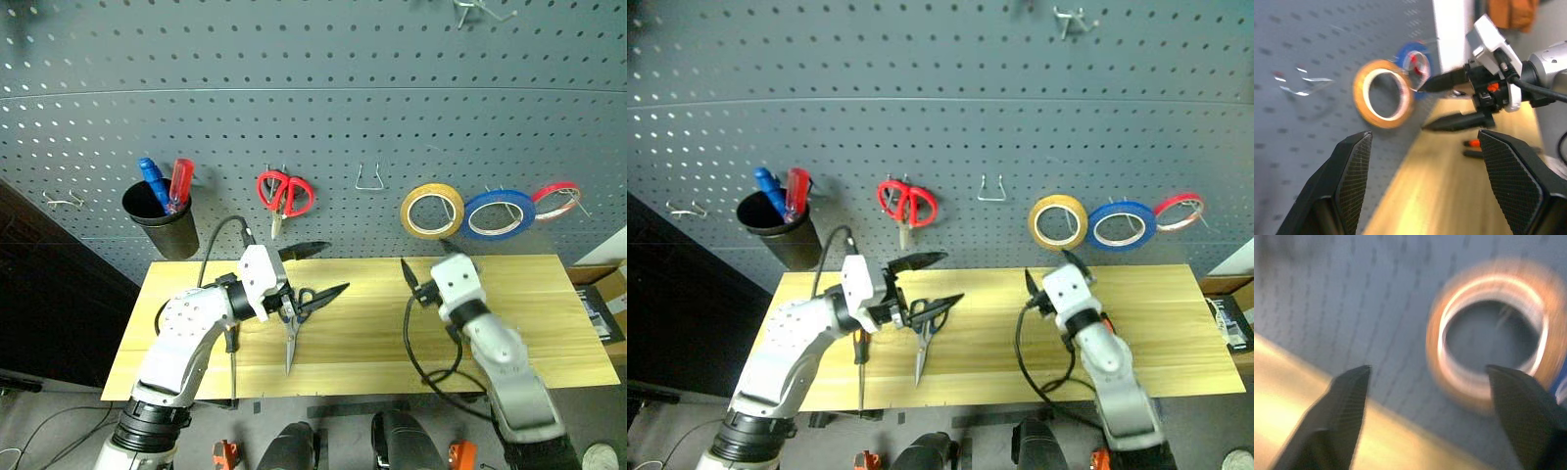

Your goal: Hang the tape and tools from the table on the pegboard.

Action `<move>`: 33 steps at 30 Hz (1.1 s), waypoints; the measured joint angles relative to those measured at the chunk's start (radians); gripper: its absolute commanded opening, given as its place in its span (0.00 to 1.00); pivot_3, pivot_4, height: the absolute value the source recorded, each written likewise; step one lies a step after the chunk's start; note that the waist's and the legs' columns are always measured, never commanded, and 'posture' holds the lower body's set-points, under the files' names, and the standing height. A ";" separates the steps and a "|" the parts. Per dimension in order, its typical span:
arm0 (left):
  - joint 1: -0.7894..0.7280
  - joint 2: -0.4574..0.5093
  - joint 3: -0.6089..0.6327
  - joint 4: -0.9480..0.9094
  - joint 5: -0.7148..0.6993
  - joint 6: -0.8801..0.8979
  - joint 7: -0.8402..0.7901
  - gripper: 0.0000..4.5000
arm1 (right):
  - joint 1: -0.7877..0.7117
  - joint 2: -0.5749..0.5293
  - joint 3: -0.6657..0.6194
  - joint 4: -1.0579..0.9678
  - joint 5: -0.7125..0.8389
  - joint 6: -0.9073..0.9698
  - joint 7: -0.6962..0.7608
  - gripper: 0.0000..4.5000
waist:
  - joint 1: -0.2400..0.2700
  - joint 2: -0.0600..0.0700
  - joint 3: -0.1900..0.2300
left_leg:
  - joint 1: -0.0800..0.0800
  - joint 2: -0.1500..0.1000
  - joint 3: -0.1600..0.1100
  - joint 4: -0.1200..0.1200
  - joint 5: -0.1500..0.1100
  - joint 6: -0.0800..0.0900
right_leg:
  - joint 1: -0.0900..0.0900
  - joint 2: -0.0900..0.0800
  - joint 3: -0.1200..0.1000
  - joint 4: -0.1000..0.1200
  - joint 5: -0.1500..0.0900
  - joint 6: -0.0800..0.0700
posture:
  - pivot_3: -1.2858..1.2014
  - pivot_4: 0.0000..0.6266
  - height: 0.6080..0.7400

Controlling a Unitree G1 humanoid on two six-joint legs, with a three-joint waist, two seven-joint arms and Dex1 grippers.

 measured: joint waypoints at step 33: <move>-0.022 0.040 -0.057 0.102 0.055 -0.067 -0.129 0.82 | -0.170 -0.090 -0.225 0.406 0.136 0.609 0.048 0.99 | -0.008 0.006 -0.015 | 0.001 0.001 0.001 0.001 0.000 0.000 | 0.001 0.000 0.000 0.001 0.001 -0.001 | 0.52 0.26 1.00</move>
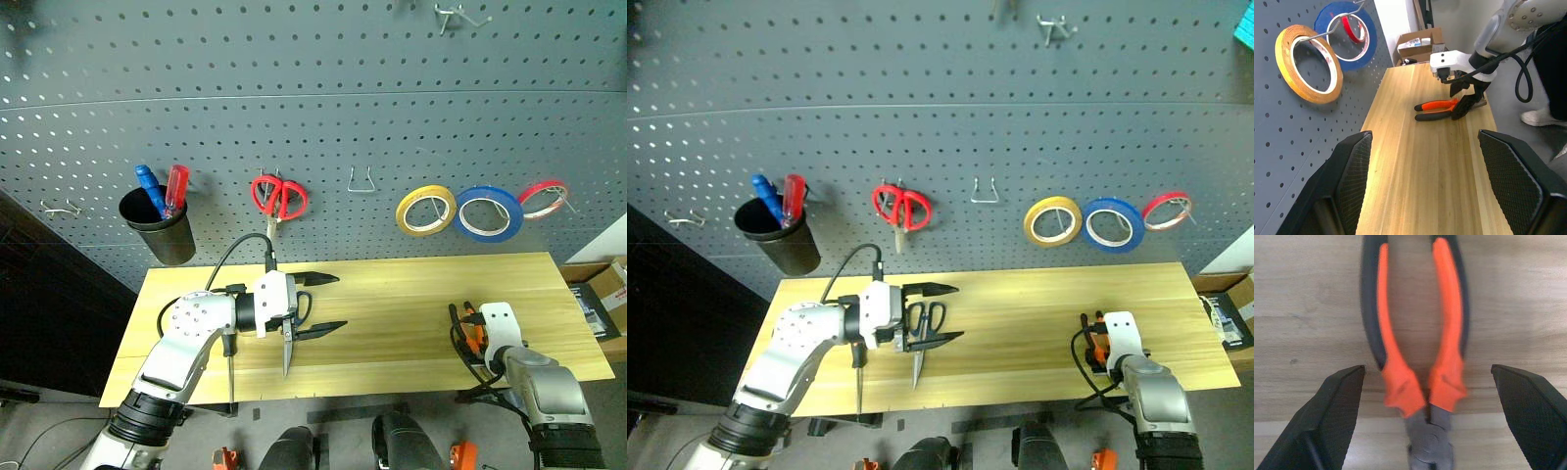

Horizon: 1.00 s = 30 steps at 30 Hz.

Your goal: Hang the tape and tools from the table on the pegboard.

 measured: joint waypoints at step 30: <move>0.033 -0.027 0.070 0.056 -0.003 -0.040 0.077 0.82 | 0.003 -0.030 0.055 -0.013 0.059 -0.043 0.027 0.57 | 0.000 0.000 -0.022 | 0.000 0.000 0.000 0.000 0.000 0.000 | 0.000 0.000 0.000 0.000 0.000 0.000 | 0.53 0.26 1.00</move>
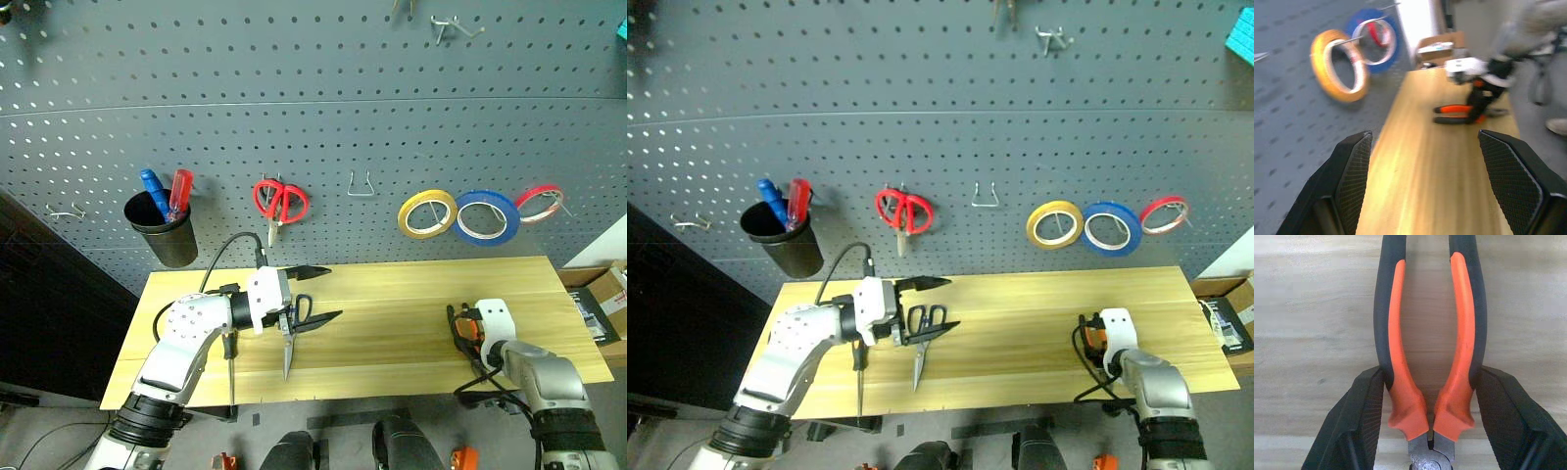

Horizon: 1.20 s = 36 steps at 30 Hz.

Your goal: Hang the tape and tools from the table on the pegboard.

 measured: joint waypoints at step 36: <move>0.132 -0.076 0.183 -0.171 -0.113 0.141 0.317 0.82 | -0.593 0.411 0.298 -0.037 -0.269 -0.671 -0.281 0.57 | 0.015 -0.001 -0.003 | -0.003 -0.001 0.001 -0.001 0.000 0.000 | -0.008 0.001 0.000 0.001 0.000 -0.001 | 0.57 0.23 1.00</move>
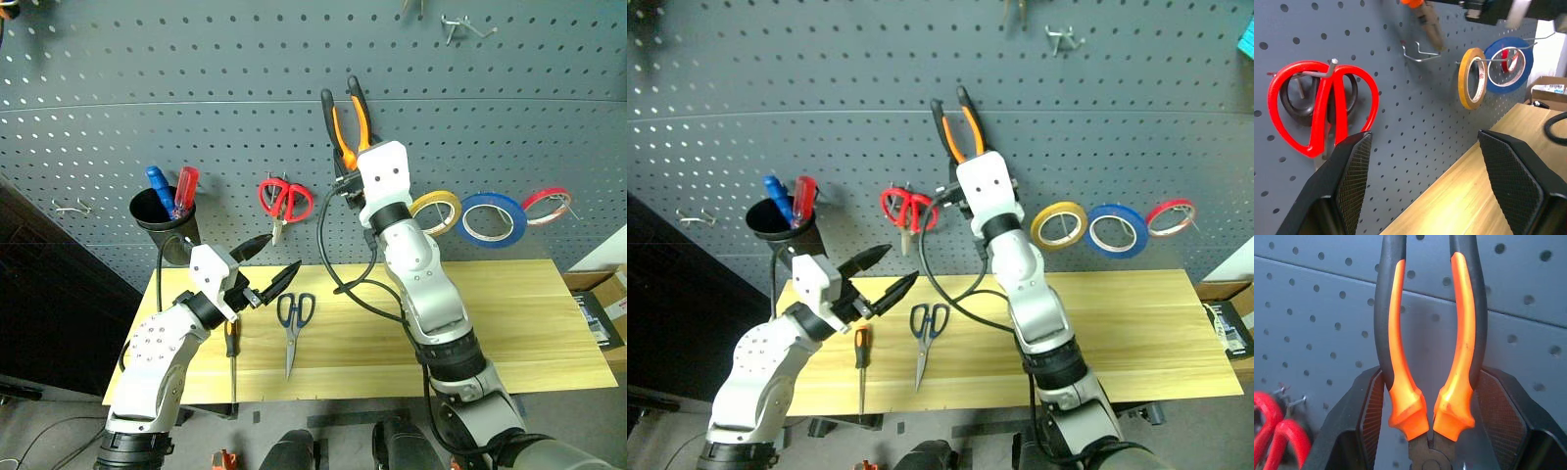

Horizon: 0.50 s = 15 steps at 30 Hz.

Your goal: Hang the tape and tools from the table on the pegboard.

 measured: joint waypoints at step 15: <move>-0.023 -0.009 -0.011 0.009 0.005 -0.006 -0.005 0.82 | 0.052 -0.011 -0.039 0.231 0.008 -0.174 -0.021 0.57 | -0.007 0.000 -0.001 | 0.000 0.000 0.003 0.001 0.000 0.000 | -0.001 0.000 0.002 0.002 0.000 -0.001 | 0.56 0.23 1.00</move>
